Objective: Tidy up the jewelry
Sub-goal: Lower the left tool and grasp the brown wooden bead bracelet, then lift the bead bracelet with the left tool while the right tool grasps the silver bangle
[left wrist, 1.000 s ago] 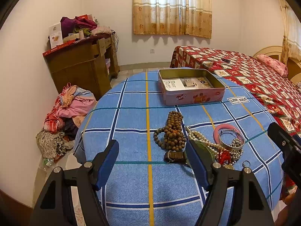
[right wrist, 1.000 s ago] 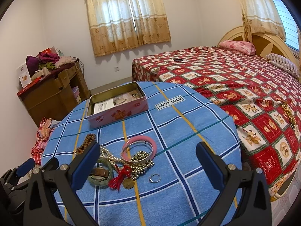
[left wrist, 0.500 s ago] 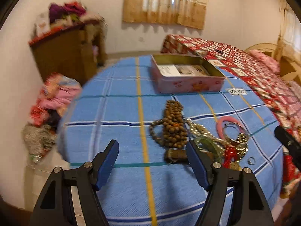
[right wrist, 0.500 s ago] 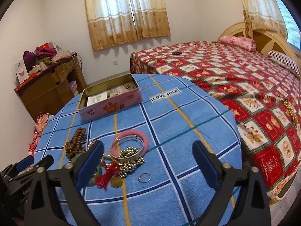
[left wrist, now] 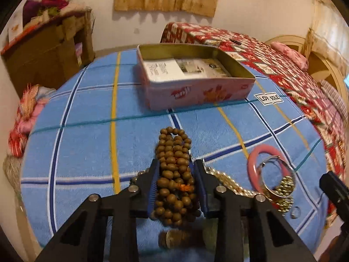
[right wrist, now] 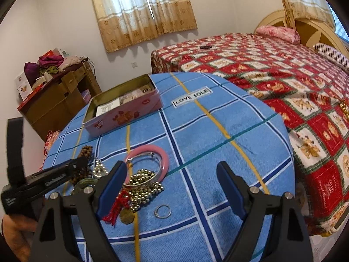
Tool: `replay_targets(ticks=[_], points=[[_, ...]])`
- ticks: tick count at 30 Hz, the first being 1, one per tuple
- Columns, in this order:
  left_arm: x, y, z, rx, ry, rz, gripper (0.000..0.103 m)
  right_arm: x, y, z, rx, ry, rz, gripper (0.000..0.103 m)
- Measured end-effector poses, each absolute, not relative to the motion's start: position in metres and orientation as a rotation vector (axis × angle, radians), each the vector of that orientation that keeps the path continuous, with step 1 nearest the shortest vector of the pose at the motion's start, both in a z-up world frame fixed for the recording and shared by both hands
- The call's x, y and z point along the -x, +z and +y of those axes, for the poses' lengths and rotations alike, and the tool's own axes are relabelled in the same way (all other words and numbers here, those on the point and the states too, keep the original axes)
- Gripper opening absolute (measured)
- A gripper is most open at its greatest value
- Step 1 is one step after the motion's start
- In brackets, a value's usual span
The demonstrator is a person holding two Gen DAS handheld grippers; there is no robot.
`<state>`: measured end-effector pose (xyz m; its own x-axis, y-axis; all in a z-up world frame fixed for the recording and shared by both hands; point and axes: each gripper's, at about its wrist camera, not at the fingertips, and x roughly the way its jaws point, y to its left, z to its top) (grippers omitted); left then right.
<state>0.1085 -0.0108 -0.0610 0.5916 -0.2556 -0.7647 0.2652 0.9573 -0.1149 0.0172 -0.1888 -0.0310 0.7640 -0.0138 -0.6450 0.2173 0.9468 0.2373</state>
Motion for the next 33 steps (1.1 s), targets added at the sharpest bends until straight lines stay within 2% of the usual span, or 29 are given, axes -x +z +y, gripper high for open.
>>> replay_targets(ticks=[4, 11, 15, 17, 21, 33], points=[[-0.110, -0.055, -0.005, -0.015, -0.349, 0.871, 0.023, -0.023, -0.037, -0.193, -0.333, -0.135, 0.713, 0.086], [-0.088, 0.000, 0.038, 0.154, -0.421, 0.692, 0.023, -0.024, -0.038, -0.195, -0.337, -0.122, 0.714, 0.086], [-0.075, 0.020, 0.056, 0.158, -0.394, 0.636, 0.023, -0.027, -0.038, -0.195, -0.330, -0.094, 0.717, 0.086], [-0.068, 0.020, 0.063, 0.164, -0.384, 0.636, 0.023, -0.030, -0.039, -0.196, -0.333, -0.063, 0.726, 0.086], [-0.069, 0.005, 0.059, 0.159, -0.362, 0.669, 0.023, -0.041, -0.048, -0.192, -0.349, -0.009, 0.791, 0.073], [-0.071, -0.006, 0.060, 0.157, -0.366, 0.709, 0.023, -0.059, -0.050, -0.165, -0.273, 0.079, 0.839, 0.073]])
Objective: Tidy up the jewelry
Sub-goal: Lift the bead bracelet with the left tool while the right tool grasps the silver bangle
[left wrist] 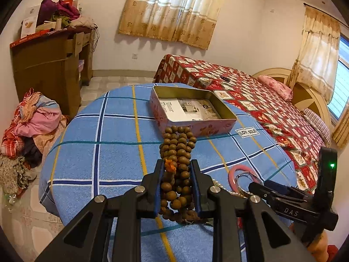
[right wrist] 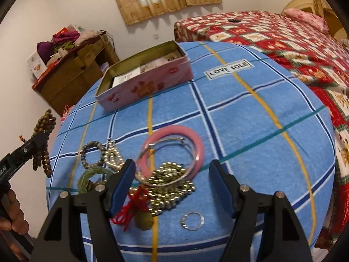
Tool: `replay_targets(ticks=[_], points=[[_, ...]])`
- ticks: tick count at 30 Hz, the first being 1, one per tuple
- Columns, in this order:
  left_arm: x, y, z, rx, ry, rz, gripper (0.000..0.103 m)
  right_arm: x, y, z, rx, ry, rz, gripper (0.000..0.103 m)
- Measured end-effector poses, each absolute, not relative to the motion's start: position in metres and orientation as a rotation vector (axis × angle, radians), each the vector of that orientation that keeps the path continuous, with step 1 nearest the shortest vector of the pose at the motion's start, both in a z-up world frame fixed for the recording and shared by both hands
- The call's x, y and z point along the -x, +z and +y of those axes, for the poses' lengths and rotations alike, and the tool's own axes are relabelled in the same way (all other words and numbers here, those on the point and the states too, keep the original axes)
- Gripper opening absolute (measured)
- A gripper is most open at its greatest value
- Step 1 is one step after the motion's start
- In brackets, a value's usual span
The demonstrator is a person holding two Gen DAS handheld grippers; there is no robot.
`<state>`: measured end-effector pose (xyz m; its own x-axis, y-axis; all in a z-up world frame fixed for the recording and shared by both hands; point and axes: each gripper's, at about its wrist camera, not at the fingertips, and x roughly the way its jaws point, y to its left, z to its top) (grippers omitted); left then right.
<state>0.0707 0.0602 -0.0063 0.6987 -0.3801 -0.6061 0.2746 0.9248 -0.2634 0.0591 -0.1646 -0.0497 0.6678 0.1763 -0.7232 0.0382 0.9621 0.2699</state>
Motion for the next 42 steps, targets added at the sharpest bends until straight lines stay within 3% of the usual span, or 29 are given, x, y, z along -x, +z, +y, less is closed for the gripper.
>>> replay_targets(ticks=[2, 6, 12, 16, 20, 29, 35, 42], points=[[-0.072, -0.009, 0.062, 0.168, -0.363, 0.720, 0.023, -0.063, -0.050, -0.157, -0.239, 0.089, 0.841, 0.073], [-0.073, -0.014, 0.064, 0.187, -0.356, 0.733, 0.023, -0.076, -0.054, -0.148, -0.192, 0.084, 0.864, 0.084], [-0.072, -0.015, 0.064, 0.192, -0.360, 0.736, 0.023, -0.084, -0.056, -0.138, -0.085, 0.052, 0.874, 0.085], [-0.071, -0.015, 0.064, 0.195, -0.365, 0.732, 0.024, -0.080, -0.058, -0.144, -0.068, 0.042, 0.871, 0.073], [-0.068, -0.012, 0.065, 0.196, -0.371, 0.726, 0.024, -0.078, -0.057, -0.154, -0.113, 0.081, 0.877, 0.073], [-0.067, -0.013, 0.055, 0.178, -0.387, 0.725, 0.024, -0.053, -0.014, -0.166, -0.237, 0.130, 0.649, 0.073], [-0.076, -0.012, 0.031, 0.134, -0.443, 0.720, 0.024, -0.076, -0.013, -0.164, -0.212, 0.118, 0.692, 0.073], [-0.126, 0.011, 0.010, 0.123, -0.472, 0.632, 0.024, -0.124, 0.023, -0.166, -0.148, 0.101, 0.586, 0.073]])
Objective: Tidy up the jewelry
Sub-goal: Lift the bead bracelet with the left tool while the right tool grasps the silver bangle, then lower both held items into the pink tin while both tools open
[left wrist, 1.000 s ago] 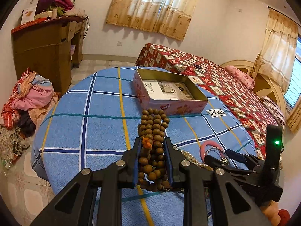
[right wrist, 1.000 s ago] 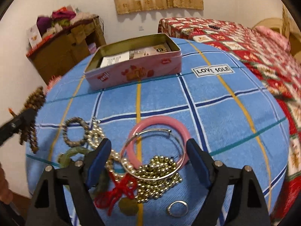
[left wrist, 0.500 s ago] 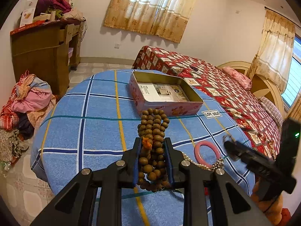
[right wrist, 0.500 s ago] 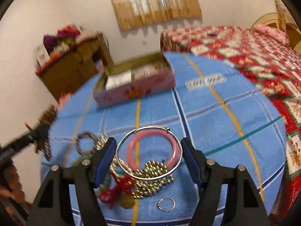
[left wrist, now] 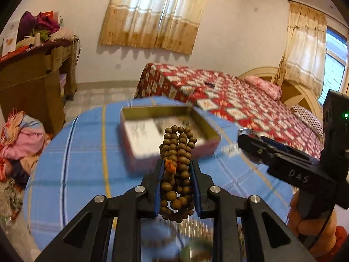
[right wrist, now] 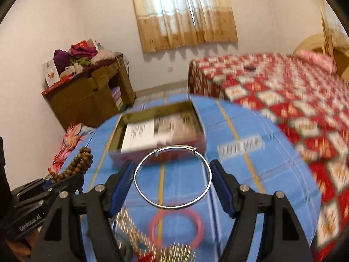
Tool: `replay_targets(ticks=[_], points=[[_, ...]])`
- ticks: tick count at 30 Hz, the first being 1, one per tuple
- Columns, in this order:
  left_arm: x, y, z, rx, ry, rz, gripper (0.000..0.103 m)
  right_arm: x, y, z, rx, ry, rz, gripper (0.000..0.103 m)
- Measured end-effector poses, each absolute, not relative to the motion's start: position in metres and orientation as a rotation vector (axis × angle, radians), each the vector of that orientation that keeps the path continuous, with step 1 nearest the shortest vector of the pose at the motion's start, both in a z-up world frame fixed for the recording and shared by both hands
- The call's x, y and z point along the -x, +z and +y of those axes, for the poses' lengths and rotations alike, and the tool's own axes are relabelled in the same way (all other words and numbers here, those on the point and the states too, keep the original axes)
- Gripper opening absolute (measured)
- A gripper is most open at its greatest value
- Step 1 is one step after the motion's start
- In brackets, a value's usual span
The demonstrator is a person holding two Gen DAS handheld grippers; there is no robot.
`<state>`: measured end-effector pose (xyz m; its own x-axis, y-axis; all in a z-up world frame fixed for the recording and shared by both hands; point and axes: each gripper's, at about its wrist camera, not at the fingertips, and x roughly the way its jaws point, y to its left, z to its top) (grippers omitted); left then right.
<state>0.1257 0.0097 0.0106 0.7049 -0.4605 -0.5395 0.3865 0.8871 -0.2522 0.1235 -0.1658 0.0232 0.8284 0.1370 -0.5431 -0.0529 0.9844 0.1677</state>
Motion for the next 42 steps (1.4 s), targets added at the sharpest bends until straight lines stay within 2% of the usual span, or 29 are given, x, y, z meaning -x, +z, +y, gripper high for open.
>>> replay_targets(ticks=[4, 10, 18, 25, 28, 29, 31, 35, 37, 42], points=[[-0.169, 0.005, -0.001, 0.095, -0.450, 0.636, 0.024, -0.167, 0.025, -0.164, -0.130, 0.096, 0.557, 0.073], [-0.222, -0.021, -0.007, 0.103, -0.446, 0.724, 0.024, -0.215, 0.001, -0.167, -0.177, 0.094, 0.607, 0.073], [-0.248, -0.041, -0.015, 0.063, -0.409, 0.777, 0.024, -0.242, -0.016, -0.152, -0.123, 0.120, 0.644, 0.073], [-0.255, -0.041, -0.018, 0.020, -0.406, 0.740, 0.024, -0.254, -0.026, -0.159, -0.162, 0.133, 0.665, 0.074], [-0.256, -0.041, -0.019, 0.015, -0.420, 0.719, 0.034, -0.254, -0.028, -0.159, -0.166, 0.151, 0.652, 0.074], [-0.255, -0.039, -0.019, 0.017, -0.421, 0.715, 0.047, -0.254, -0.028, -0.159, -0.171, 0.161, 0.651, 0.075], [-0.254, -0.036, -0.015, 0.037, -0.428, 0.696, 0.058, -0.252, -0.027, -0.162, -0.206, 0.188, 0.645, 0.078], [-0.253, -0.019, -0.003, 0.066, -0.362, 0.641, 0.059, -0.232, -0.006, -0.175, -0.230, 0.123, 0.499, 0.078], [-0.251, -0.009, 0.010, 0.099, -0.313, 0.616, 0.060, -0.222, 0.004, -0.179, -0.214, 0.045, 0.431, 0.082], [-0.234, 0.003, 0.036, 0.135, -0.229, 0.605, 0.060, -0.215, 0.015, -0.191, -0.236, -0.032, 0.425, 0.085]])
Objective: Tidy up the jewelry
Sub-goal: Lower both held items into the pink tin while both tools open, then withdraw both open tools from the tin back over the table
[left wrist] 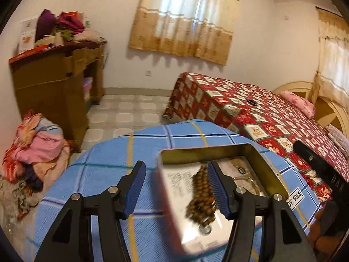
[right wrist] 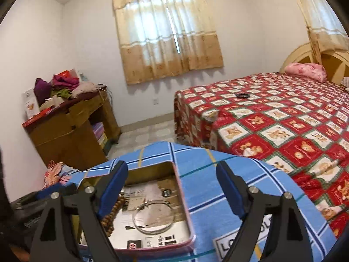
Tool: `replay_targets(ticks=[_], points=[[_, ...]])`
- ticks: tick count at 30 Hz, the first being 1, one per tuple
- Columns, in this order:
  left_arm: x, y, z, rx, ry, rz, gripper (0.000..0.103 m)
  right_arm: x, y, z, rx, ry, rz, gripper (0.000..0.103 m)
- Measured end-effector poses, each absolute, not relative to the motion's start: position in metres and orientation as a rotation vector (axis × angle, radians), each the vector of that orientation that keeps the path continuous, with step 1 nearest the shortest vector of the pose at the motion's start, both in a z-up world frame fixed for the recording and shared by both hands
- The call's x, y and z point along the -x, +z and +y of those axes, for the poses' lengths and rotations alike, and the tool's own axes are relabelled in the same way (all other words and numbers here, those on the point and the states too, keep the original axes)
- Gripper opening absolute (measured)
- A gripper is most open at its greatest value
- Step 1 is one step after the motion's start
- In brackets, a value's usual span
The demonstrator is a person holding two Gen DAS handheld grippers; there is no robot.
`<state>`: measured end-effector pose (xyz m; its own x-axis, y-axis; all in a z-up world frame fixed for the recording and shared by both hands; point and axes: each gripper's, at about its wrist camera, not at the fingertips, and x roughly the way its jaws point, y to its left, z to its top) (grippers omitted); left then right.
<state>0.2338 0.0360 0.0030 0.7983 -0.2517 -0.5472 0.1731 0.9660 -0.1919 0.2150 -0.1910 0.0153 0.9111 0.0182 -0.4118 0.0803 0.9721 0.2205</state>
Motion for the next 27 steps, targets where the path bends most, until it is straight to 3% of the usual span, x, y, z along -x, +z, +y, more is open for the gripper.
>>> replay_targets(ticks=[13, 17, 27], points=[[-0.133, 0.000, 0.048, 0.086, -0.175, 0.628, 0.060, -0.119, 0.018, -0.213, -0.286, -0.086, 0.511, 0.086], [-0.108, -0.009, 0.050, 0.121, -0.187, 0.661, 0.066, -0.085, 0.009, -0.221, -0.310, -0.105, 0.536, 0.086], [-0.063, -0.016, 0.047, 0.098, -0.190, 0.646, 0.070, -0.038, -0.010, -0.217, -0.323, -0.096, 0.591, 0.086]])
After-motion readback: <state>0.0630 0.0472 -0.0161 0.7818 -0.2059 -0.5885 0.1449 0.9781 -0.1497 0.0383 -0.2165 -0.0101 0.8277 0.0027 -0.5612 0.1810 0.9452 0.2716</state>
